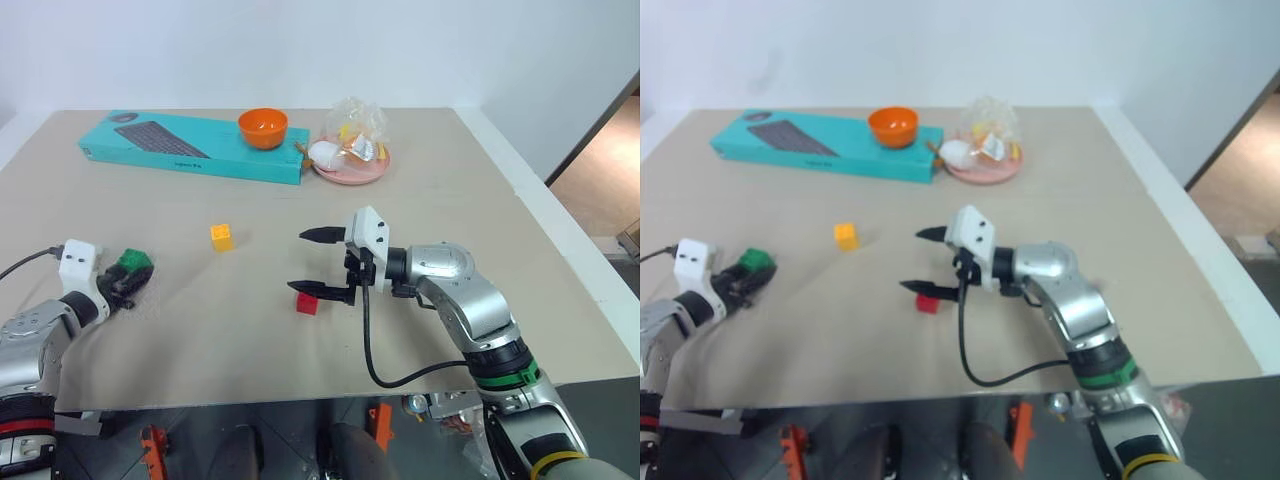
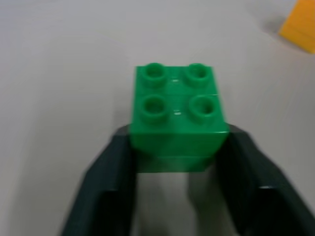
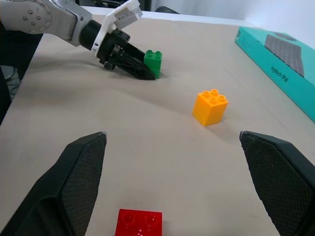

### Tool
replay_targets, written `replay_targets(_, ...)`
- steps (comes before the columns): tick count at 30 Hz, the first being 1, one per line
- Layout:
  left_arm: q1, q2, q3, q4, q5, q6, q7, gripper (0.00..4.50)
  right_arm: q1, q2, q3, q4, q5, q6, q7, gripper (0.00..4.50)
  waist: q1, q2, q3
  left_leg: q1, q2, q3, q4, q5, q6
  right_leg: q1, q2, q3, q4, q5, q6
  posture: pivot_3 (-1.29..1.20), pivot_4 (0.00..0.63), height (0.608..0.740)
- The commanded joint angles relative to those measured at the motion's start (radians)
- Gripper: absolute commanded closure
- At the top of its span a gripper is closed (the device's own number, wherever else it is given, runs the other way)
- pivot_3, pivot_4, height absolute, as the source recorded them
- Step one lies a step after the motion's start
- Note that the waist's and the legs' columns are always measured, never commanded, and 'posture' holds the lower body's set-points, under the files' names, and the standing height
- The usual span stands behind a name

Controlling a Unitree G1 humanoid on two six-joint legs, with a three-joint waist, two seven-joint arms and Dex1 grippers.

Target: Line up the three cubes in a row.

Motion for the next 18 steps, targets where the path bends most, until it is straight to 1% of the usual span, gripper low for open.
replay_targets(1, -0.002, 0.029, -0.008, -0.056, 0.011, -0.017, -0.03, 2.51, 0.001, -0.011, -0.016, -0.067, 0.01, -0.004, -0.007, 0.0, 0.001, 0.0, 0.0, 0.0, 0.0, 0.0, 0.0, 0.0, 0.0, 0.0, 0.0, 0.0, 0.0, 0.0, 0.0, 0.0, 0.15, 0.74)
replay_targets(6, 0.05, 0.042, -0.092, -0.227, 0.011, -0.031, -0.147, 2.51, 0.025, -0.036, -0.038, -0.129, 0.025, 0.035, -0.026, 0.0, 0.001, 0.0, 0.0, -0.001, 0.0, 0.0, 0.0, 0.0, 0.0, 0.0, -0.001, 0.0, 0.0, 0.0, 0.001, 0.0, 0.15, 0.74)
replay_targets(10, 0.069, 0.046, -0.201, -0.381, -0.015, -0.012, -0.269, 2.51, 0.058, -0.068, -0.053, -0.185, 0.027, 0.059, -0.049, 0.0, 0.002, 0.0, 0.0, -0.001, -0.001, 0.0, 0.0, 0.0, 0.0, 0.0, -0.002, 0.0, 0.0, -0.001, 0.001, 0.0, 0.15, 0.74)
replay_targets(12, 0.062, 0.045, -0.236, -0.402, -0.015, 0.001, -0.295, 2.51, 0.065, -0.077, -0.055, -0.195, 0.027, 0.065, -0.057, 0.0, 0.002, 0.0, 0.0, 0.0, -0.001, 0.001, 0.0, 0.0, 0.0, 0.0, -0.002, 0.001, 0.0, -0.001, 0.001, 0.0, 0.15, 0.74)
replay_targets(15, 0.013, 0.015, -0.308, -0.368, 0.005, -0.02, -0.333, 2.51, 0.085, -0.088, -0.063, -0.216, 0.018, 0.073, -0.083, 0.0, 0.001, 0.0, 0.0, 0.0, -0.001, 0.001, 0.0, 0.0, 0.0, 0.0, -0.001, 0.002, 0.0, 0.0, 0.001, 0.0, 0.15, 0.74)
replay_targets(18, -0.022, -0.003, -0.348, -0.347, 0.019, -0.036, -0.357, 2.51, 0.094, -0.09, -0.065, -0.231, 0.016, 0.079, -0.102, 0.0, 0.0, 0.0, 0.0, 0.0, -0.002, 0.001, 0.0, 0.0, 0.0, 0.0, 0.001, 0.001, 0.0, 0.0, 0.0, 0.0, 0.15, 0.74)
